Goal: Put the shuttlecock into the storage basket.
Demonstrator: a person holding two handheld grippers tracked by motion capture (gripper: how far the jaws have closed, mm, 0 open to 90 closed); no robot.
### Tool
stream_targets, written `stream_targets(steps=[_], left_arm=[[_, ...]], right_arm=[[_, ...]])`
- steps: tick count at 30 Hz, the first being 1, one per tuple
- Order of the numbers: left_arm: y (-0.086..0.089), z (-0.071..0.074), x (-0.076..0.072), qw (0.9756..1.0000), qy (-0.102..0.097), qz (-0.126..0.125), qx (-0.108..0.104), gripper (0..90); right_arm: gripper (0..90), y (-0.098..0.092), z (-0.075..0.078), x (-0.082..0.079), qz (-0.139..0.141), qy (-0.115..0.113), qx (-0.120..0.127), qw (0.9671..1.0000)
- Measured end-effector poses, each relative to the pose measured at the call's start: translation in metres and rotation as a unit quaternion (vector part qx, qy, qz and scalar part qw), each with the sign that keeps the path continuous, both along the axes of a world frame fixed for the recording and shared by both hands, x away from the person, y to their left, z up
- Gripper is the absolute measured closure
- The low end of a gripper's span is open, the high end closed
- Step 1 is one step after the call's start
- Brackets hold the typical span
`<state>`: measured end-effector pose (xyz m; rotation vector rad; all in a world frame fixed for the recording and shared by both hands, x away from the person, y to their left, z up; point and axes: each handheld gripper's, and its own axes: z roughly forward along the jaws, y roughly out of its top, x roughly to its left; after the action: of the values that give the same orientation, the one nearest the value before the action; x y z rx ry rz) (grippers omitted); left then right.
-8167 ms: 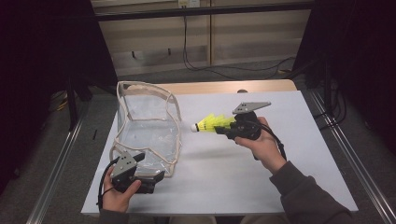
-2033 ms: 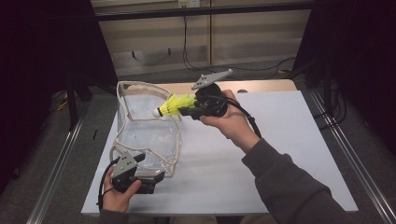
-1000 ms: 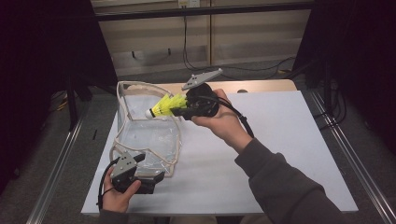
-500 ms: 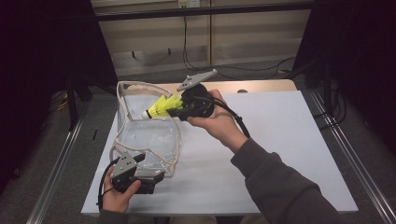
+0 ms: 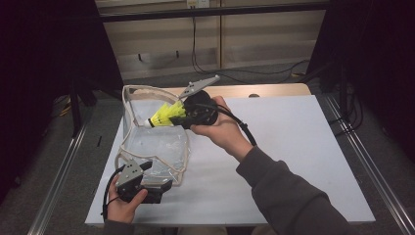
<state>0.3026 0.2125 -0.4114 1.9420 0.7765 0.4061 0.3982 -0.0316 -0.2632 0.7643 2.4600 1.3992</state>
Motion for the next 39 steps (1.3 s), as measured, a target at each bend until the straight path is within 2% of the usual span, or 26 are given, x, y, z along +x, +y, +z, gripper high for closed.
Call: stream_targets(steps=[39], left_arm=[[0.0,-0.001,-0.001,1.0,0.0,0.001,-0.001,4.0]], right_arm=[[79.6,0.019,-0.008,0.0,0.014,0.0,-0.016,0.9998]])
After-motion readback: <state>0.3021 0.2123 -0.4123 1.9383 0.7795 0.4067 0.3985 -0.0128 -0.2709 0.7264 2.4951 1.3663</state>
